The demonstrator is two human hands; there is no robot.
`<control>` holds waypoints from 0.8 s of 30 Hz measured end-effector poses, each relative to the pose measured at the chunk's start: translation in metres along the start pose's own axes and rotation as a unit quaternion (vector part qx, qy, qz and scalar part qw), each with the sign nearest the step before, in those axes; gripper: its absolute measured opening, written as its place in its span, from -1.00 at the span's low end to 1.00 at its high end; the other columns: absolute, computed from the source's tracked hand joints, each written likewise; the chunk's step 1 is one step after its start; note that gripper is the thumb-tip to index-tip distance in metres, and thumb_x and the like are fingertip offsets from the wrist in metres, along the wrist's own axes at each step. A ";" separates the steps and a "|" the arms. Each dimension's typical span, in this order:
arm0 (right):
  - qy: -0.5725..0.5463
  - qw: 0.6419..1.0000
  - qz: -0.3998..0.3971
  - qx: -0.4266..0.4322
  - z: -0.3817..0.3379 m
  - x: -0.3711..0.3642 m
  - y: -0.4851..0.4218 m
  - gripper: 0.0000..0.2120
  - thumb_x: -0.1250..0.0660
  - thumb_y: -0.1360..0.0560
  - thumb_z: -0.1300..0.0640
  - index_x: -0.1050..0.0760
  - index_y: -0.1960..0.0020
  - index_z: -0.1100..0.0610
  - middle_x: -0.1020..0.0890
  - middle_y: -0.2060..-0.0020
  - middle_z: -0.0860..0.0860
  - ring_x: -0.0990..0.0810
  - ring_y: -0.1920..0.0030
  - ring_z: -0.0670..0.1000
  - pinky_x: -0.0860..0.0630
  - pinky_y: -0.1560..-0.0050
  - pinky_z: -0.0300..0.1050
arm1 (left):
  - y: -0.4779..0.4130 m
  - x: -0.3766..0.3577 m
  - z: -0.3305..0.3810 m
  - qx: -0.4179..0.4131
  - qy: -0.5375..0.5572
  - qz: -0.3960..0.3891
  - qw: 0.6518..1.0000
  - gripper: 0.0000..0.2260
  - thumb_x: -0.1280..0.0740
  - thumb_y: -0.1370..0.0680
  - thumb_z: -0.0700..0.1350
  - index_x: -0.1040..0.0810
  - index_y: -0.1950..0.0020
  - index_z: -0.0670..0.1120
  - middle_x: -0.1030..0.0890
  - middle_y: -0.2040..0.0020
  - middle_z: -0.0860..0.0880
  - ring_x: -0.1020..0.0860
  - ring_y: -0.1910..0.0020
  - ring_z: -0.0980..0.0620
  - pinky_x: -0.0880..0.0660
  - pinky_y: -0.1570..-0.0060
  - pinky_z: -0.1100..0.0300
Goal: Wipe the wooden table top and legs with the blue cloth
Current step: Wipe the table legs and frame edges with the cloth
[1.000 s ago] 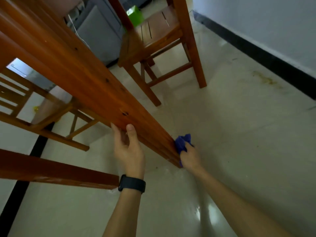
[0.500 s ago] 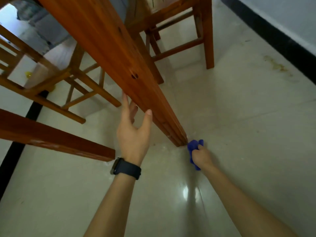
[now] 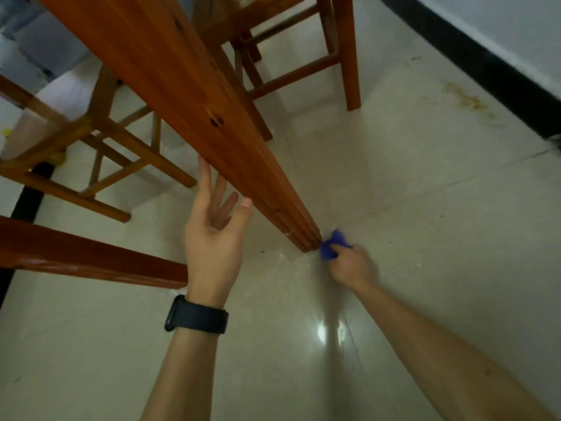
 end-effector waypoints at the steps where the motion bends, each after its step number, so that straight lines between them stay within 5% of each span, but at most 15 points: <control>1: -0.045 0.999 0.024 -0.013 -0.002 0.004 0.004 -0.54 -0.20 -0.58 0.11 -0.33 -0.48 -0.01 -0.39 -0.33 0.23 -0.43 -0.27 0.26 -0.38 -0.25 -0.04 | 0.002 -0.002 -0.002 -0.005 -0.006 0.000 1.000 -0.30 -0.35 -0.59 -0.23 -0.07 -0.60 0.13 -0.30 -0.50 0.24 -0.36 -0.40 0.29 -0.38 -0.41 -0.01; 4: -0.197 0.977 0.082 -0.017 -0.019 0.007 0.008 -0.46 -0.17 -0.56 0.24 -0.28 -0.51 -0.05 -0.29 -0.35 0.20 -0.45 -0.22 0.26 -0.36 -0.26 -0.05 | 0.005 -0.013 -0.006 -0.009 -0.030 0.024 0.999 -0.27 -0.36 -0.58 -0.23 -0.04 -0.60 0.15 -0.28 -0.42 0.41 -0.36 -0.38 0.34 -0.37 -0.42 0.00; 8: -0.328 0.939 0.092 0.047 -0.046 0.003 -0.006 -0.42 -0.15 -0.55 0.33 -0.30 -0.49 -0.08 -0.26 -0.27 0.09 -0.40 -0.09 0.08 -0.39 -0.18 -0.14 | 0.004 -0.015 -0.010 -0.004 -0.024 0.058 0.998 -0.29 -0.37 -0.58 -0.22 -0.09 -0.59 0.18 -0.36 -0.47 0.23 -0.43 -0.37 0.25 -0.39 -0.38 -0.08; 11: -0.256 0.962 0.069 0.065 -0.044 -0.005 -0.026 -0.43 -0.18 -0.53 0.28 -0.29 -0.51 -0.04 -0.30 -0.31 0.15 -0.46 -0.18 0.20 -0.43 -0.25 -0.06 | 0.003 -0.011 -0.013 0.000 -0.032 0.060 0.998 -0.31 -0.36 -0.58 -0.24 -0.13 -0.58 0.17 -0.41 -0.46 0.16 -0.46 -0.35 0.20 -0.41 -0.37 -0.07; 15: 0.002 0.999 -0.029 -0.014 -0.014 0.009 -0.051 -0.51 -0.03 -0.63 -0.13 -0.31 -0.46 0.09 -0.50 -0.28 0.16 -0.54 -0.16 0.20 -0.46 -0.14 -0.04 | 0.000 -0.012 -0.016 -0.015 -0.041 0.105 0.993 -0.35 -0.32 -0.58 -0.30 -0.20 -0.57 0.12 -0.50 -0.39 0.10 -0.53 -0.29 0.16 -0.46 -0.33 -0.06; 18: -0.097 0.994 0.051 -0.013 -0.026 0.025 -0.042 -0.55 -0.11 -0.60 0.03 -0.31 -0.48 0.00 -0.35 -0.39 0.20 -0.44 -0.29 0.26 -0.37 -0.30 -0.01 | 0.000 -0.015 -0.018 -0.033 -0.026 0.136 0.990 -0.36 -0.30 -0.57 -0.33 -0.22 -0.57 0.10 -0.52 -0.37 0.10 -0.54 -0.29 0.12 -0.49 -0.29 -0.07; 22: -0.238 0.944 0.195 0.120 -0.070 0.000 -0.002 -0.47 -0.19 -0.54 0.13 -0.28 -0.49 -0.10 -0.32 -0.30 0.14 -0.46 -0.15 0.12 -0.42 -0.23 -0.04 | -0.002 -0.016 -0.019 -0.054 -0.036 0.144 0.988 -0.38 -0.29 -0.57 -0.34 -0.23 -0.57 0.03 -0.51 -0.28 0.37 -0.52 -0.30 0.19 -0.50 -0.28 -0.05; 24: -0.241 0.950 0.176 0.097 -0.063 -0.022 0.005 -0.47 -0.20 -0.55 0.15 -0.25 -0.50 -0.09 -0.31 -0.32 0.15 -0.43 -0.17 0.07 -0.42 -0.21 -0.04 | -0.002 -0.015 -0.018 -0.060 -0.032 0.139 0.988 -0.38 -0.29 -0.57 -0.34 -0.23 -0.58 0.02 -0.49 -0.31 0.36 -0.50 -0.32 0.19 -0.49 -0.28 -0.07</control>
Point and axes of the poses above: each hand's wrist, its own y-axis away from the middle knuckle, its own x-axis out of the back of the hand, z = x × y, the point moved 3 cm from there along -y, towards the middle knuckle
